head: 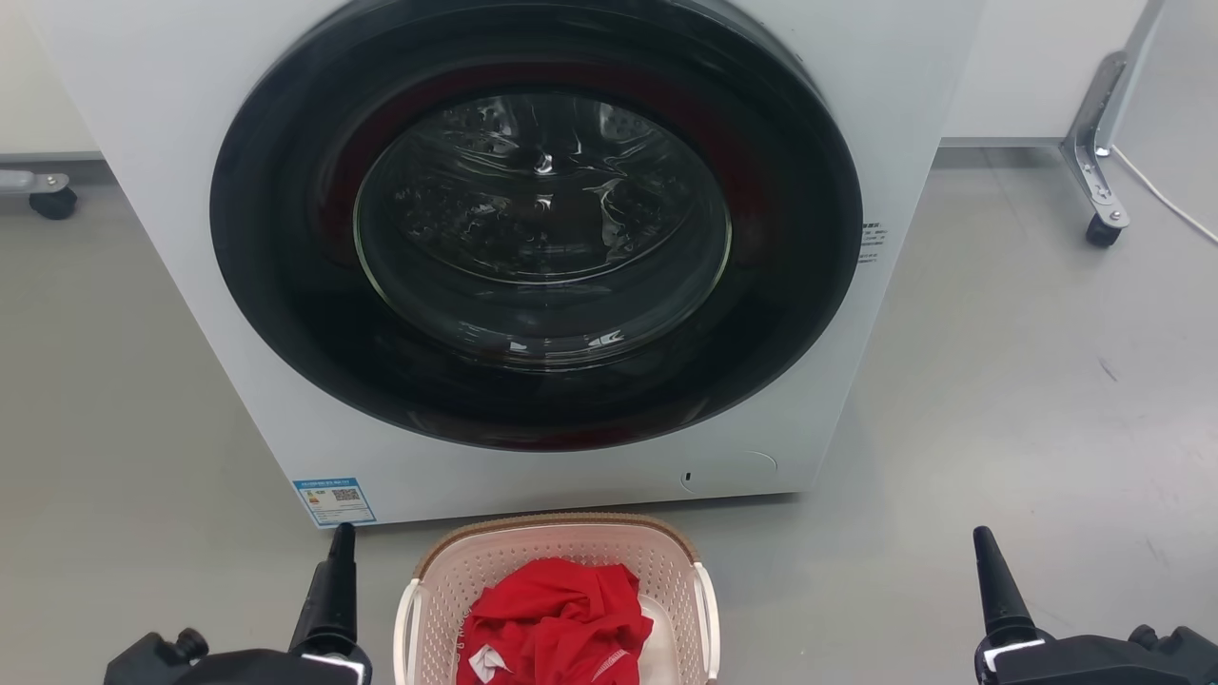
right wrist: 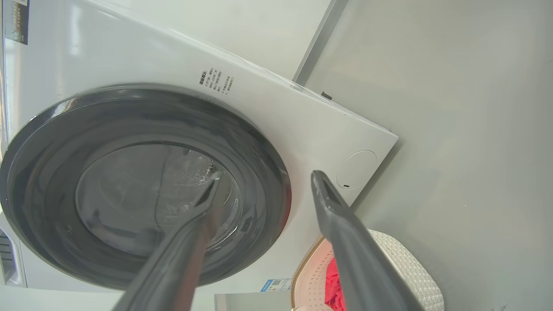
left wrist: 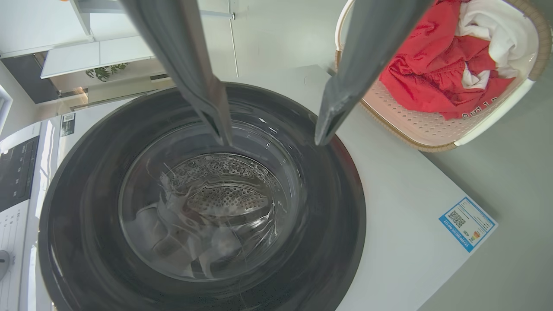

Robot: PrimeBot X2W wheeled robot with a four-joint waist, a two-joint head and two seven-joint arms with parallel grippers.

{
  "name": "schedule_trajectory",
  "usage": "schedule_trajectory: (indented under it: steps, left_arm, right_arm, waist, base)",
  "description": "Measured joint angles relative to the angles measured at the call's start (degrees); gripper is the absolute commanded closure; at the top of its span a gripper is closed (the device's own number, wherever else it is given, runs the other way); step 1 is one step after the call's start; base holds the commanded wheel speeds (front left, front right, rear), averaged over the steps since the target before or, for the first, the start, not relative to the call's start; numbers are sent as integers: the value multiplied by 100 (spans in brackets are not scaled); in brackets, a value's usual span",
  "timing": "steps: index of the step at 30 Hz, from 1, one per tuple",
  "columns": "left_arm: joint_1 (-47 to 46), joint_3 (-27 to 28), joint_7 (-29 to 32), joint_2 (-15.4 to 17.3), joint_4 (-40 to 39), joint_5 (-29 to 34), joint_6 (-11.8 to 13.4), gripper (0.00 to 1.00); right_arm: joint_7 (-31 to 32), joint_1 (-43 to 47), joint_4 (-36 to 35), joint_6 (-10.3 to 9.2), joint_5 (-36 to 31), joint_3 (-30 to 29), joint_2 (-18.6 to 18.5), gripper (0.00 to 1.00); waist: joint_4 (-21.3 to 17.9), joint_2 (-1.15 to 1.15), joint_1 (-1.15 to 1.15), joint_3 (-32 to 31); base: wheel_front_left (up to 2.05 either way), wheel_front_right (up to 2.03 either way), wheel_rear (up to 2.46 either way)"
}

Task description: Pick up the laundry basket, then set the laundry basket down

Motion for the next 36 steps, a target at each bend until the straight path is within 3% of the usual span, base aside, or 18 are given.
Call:
schedule_trajectory:
  steps: [22, 36]
  left_arm:
    - [30, -703, -471, 367, -382, 2924, 358, 0]
    - [126, -907, -773, 403, -614, 4222, 560, 0]
  right_arm:
    - [-472, -8, -357, -256, -2351, 782, -216, 0]
    - [-782, -70, -555, -398, -3545, 1105, -258, 0]
  waist:
    - [-22, 0, 0, 54]
    - [-31, 0, 0, 91]
  base:
    - [0, 0, 0]
    - [0, 0, 0]
